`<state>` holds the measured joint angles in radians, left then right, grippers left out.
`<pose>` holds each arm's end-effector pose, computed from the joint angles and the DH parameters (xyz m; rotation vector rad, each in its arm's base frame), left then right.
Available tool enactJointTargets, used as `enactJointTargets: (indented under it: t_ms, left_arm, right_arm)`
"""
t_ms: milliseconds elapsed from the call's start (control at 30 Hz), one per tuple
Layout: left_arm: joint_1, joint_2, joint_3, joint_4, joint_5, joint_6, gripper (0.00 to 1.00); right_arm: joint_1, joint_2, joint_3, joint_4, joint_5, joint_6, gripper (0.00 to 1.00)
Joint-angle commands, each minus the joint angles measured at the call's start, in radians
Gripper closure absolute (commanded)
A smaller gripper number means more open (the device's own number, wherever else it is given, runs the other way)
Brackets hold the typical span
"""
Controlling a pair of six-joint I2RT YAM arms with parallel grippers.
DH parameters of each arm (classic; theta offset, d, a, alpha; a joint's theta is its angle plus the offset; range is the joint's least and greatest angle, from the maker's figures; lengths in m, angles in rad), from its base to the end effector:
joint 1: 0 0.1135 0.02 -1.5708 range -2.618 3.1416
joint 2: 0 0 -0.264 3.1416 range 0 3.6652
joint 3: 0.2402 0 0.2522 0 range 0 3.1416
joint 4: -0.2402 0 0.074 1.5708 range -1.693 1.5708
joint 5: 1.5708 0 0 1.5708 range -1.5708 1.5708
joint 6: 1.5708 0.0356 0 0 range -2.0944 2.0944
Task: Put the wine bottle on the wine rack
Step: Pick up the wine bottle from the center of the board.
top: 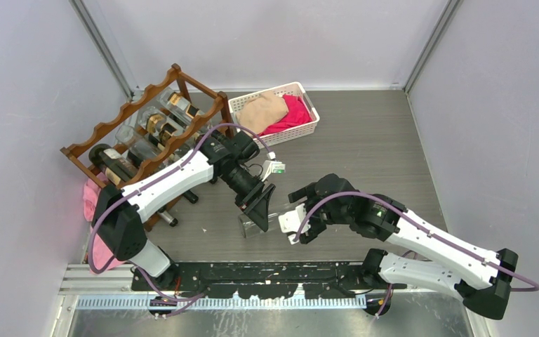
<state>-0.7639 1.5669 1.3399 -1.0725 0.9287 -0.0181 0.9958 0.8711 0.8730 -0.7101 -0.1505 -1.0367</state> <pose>0.1945 -0.2258 0.2890 -1.1495 -2.4344 1.3835 0.0922 0.1521 0.3049 -1.9734 1.1295 0.1499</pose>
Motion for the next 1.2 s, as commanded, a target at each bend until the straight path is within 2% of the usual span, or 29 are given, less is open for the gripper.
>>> enactJointTargets:
  t_ms: [0,267,333,400,467,567,600,867,1167]
  left_arm:
    - [-0.002,-0.014,0.033,0.002,0.090,0.014,1.00]
    - [-0.002,-0.017,0.033,-0.003,0.091,0.038,1.00]
    - [-0.002,-0.017,0.035,-0.003,0.090,0.038,1.00]
    - [-0.002,-0.018,0.035,-0.004,0.091,0.038,1.00]
    - [-0.002,-0.015,0.036,-0.004,0.092,0.039,1.00]
    - [-0.002,-0.016,0.038,-0.003,0.090,0.038,1.00]
    - [-0.002,-0.015,0.039,-0.003,0.087,0.037,0.98]
    - [-0.002,-0.032,0.016,0.013,0.046,0.023,0.59]
    - [-0.002,-0.041,0.008,0.023,0.027,0.023,0.38]
  right_arm:
    - [0.009,0.007,0.006,0.055,0.000,0.006,0.21]
    - [0.016,0.026,0.014,0.055,-0.004,0.029,0.34]
    - [0.016,0.030,0.019,0.048,-0.004,0.037,0.45]
    - [0.017,0.034,0.028,0.042,-0.002,0.055,0.68]
    - [0.017,0.039,0.042,0.030,0.002,0.080,0.85]
    - [0.018,0.041,0.059,0.008,0.005,0.109,0.97]
    - [0.019,0.037,0.060,0.008,0.005,0.118,0.99]
    - [0.019,-0.027,0.045,0.029,0.004,0.155,0.99]
    - [0.020,-0.046,0.037,0.027,0.015,0.180,0.99]
